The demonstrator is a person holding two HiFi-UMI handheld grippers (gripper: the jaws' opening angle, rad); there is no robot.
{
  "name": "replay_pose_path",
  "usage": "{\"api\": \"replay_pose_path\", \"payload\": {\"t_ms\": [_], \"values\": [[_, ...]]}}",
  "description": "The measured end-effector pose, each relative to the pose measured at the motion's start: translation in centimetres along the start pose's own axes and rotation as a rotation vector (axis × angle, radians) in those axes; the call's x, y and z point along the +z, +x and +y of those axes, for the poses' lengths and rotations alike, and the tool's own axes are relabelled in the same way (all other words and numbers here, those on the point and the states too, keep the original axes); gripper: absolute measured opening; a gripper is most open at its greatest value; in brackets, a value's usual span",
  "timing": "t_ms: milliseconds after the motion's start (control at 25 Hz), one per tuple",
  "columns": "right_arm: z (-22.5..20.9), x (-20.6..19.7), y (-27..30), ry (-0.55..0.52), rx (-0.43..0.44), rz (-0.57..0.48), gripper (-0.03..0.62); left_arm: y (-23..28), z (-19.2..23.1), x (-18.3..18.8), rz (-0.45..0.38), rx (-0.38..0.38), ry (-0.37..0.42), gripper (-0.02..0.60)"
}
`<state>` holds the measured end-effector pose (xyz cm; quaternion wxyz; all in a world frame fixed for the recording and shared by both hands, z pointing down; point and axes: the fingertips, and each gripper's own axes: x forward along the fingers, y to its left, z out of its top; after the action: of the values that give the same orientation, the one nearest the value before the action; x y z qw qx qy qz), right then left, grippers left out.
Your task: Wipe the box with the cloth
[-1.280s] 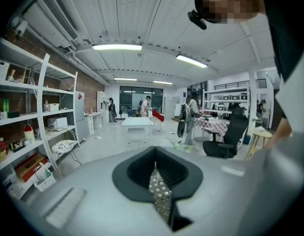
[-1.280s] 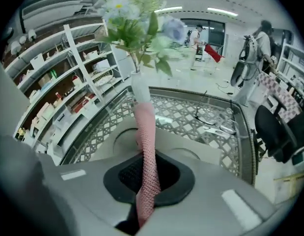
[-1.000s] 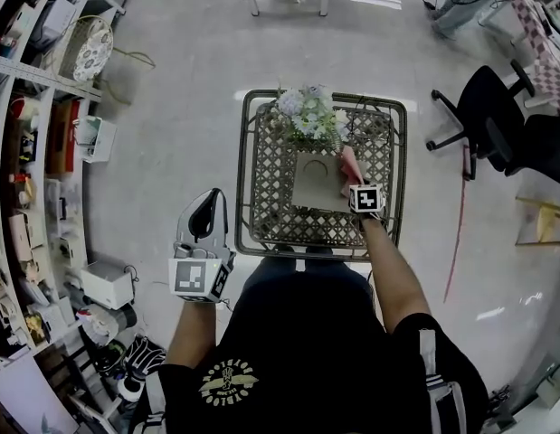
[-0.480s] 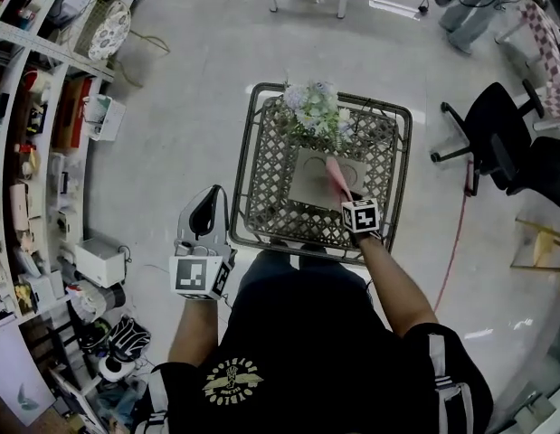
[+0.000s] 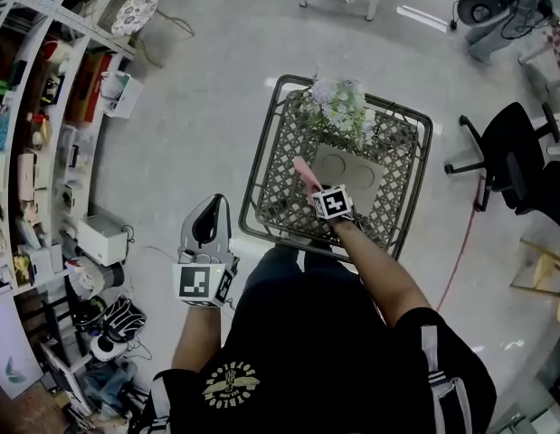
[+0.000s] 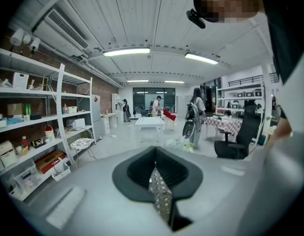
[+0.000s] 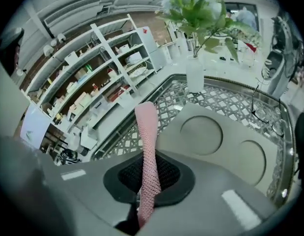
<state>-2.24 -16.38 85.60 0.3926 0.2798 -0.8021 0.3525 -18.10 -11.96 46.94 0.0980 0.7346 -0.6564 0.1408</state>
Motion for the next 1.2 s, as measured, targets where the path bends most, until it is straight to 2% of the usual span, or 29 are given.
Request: {"api": "replay_pose_path", "payload": {"t_ms": [80, 200, 440, 720, 880, 1000, 1200], "values": [[-0.6, -0.2, 1.0, -0.012, -0.039, 0.021, 0.017, -0.2, 0.8, -0.4, 0.01, -0.009, 0.003, 0.0], [-2.1, -1.3, 1.3, 0.039, -0.096, 0.052, 0.017, -0.1, 1.8, -0.1, 0.008, -0.034, 0.018, 0.0], [-3.0, -2.6, 0.7, 0.093, -0.132, 0.061, 0.017, 0.9, 3.1, 1.4, -0.017, -0.07, 0.033, 0.0], [-5.8, -3.8, -1.0, 0.142, -0.191, 0.049, 0.017, 2.2, 1.5, 2.8, -0.034, -0.131, 0.063, 0.0], [-7.2, -6.5, -2.7, 0.206, -0.199, 0.087, 0.017, 2.5, 1.1, 3.4, -0.035, -0.147, 0.072, 0.0], [-10.4, -7.9, -4.8, 0.203, -0.287, 0.07, 0.017, 2.9, 0.8, 4.3, -0.071, -0.157, 0.074, 0.0], [-13.5, -11.1, -7.9, 0.267, -0.348, 0.083, 0.017, 3.5, -0.5, 5.3, -0.089, -0.184, 0.073, 0.0]]}}
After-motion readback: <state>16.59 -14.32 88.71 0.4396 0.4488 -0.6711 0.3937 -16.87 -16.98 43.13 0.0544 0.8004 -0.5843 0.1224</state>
